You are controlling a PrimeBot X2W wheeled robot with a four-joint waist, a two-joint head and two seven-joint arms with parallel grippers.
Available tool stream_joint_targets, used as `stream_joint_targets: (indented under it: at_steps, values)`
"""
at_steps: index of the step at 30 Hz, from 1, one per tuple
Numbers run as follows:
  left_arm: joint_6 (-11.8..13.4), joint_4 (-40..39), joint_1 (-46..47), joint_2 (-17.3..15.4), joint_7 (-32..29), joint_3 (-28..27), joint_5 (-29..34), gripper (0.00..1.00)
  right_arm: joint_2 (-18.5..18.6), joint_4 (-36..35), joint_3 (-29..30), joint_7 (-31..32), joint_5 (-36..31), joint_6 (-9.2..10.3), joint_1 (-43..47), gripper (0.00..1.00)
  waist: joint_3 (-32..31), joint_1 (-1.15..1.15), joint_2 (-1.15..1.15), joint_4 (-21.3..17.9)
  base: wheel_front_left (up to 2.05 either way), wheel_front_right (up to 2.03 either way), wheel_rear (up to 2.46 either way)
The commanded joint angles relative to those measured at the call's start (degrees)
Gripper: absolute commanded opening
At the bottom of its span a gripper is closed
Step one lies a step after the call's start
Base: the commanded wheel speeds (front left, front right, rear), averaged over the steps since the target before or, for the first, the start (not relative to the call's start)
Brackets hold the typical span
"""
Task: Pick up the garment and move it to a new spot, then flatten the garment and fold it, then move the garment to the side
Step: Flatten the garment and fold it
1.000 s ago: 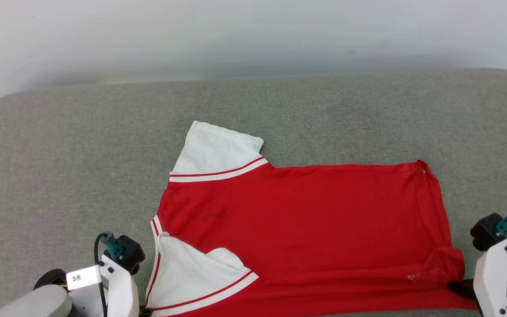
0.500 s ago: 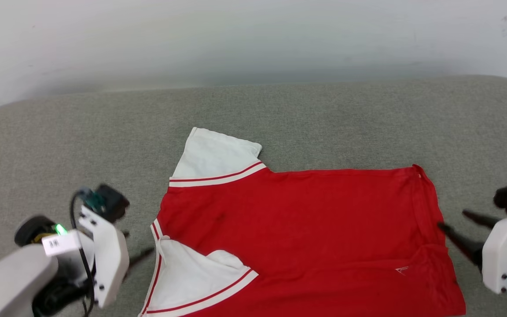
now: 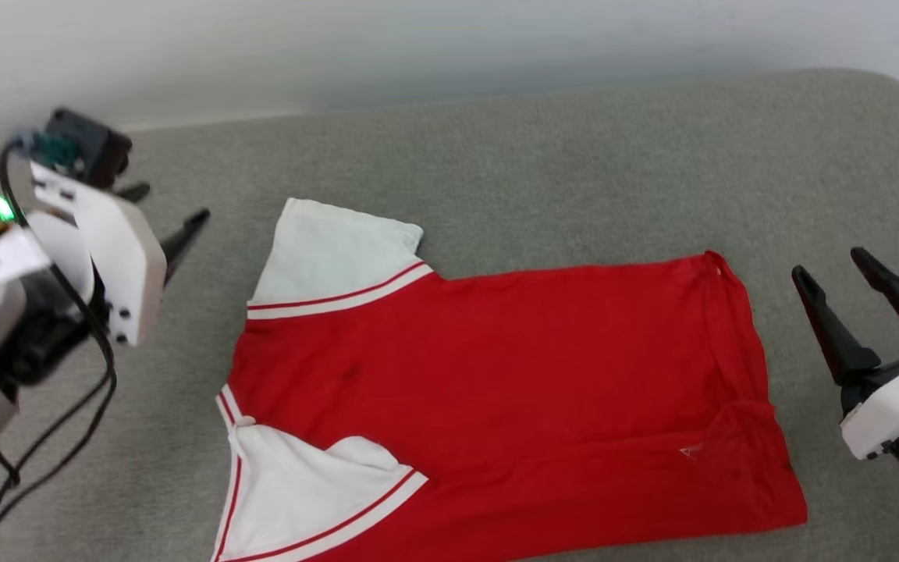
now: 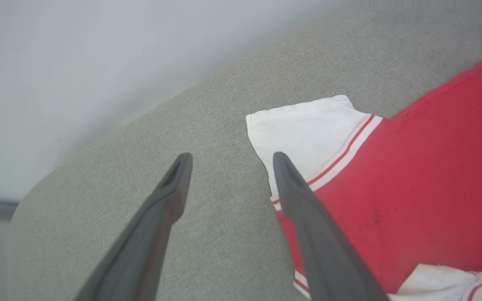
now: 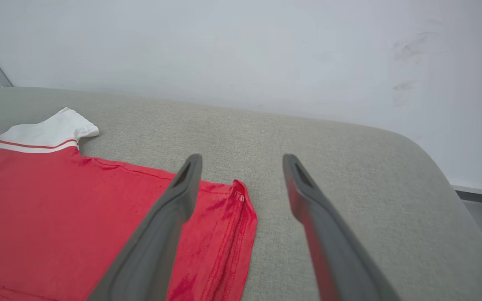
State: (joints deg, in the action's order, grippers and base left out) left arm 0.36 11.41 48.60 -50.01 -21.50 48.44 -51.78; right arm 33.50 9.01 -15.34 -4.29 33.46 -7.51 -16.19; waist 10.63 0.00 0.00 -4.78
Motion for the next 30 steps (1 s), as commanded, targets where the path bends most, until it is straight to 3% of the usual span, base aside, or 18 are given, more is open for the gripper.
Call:
stream_joint_targets:
  at_steps: [1,7,14,22,30]
  values:
    - [-0.4,0.4,1.2,0.2,-0.3,-0.3,-0.2,1.00,-0.8,-0.7,0.5,-0.1,-0.5,0.04,1.1,1.00,2.0,0.00,0.00,-1.4,0.00,0.00,0.00]
    - [-2.8,5.2,10.1,2.3,-7.6,-1.1,-1.8,1.00,-6.8,-8.9,6.0,1.2,-7.0,0.04,5.3,1.00,7.4,0.00,0.00,-4.2,0.00,0.00,0.00]
    - [-4.4,10.5,18.9,4.0,-21.4,0.1,-4.8,1.00,-11.4,-14.5,6.5,2.6,-10.3,0.04,4.3,1.00,13.5,0.00,0.00,-8.0,0.00,0.00,0.00]
    - [-4.2,15.6,22.8,4.6,-32.0,3.1,-4.6,1.00,-12.5,-14.7,5.6,2.1,-10.8,0.04,1.6,1.00,18.7,0.00,0.00,-11.1,0.00,0.00,0.00]
    - [-5.4,17.4,18.7,4.6,-35.2,6.7,-4.6,1.00,-12.0,-12.5,4.9,0.9,-9.9,0.04,-0.5,1.00,20.0,0.00,0.00,-11.6,0.00,0.00,0.00]
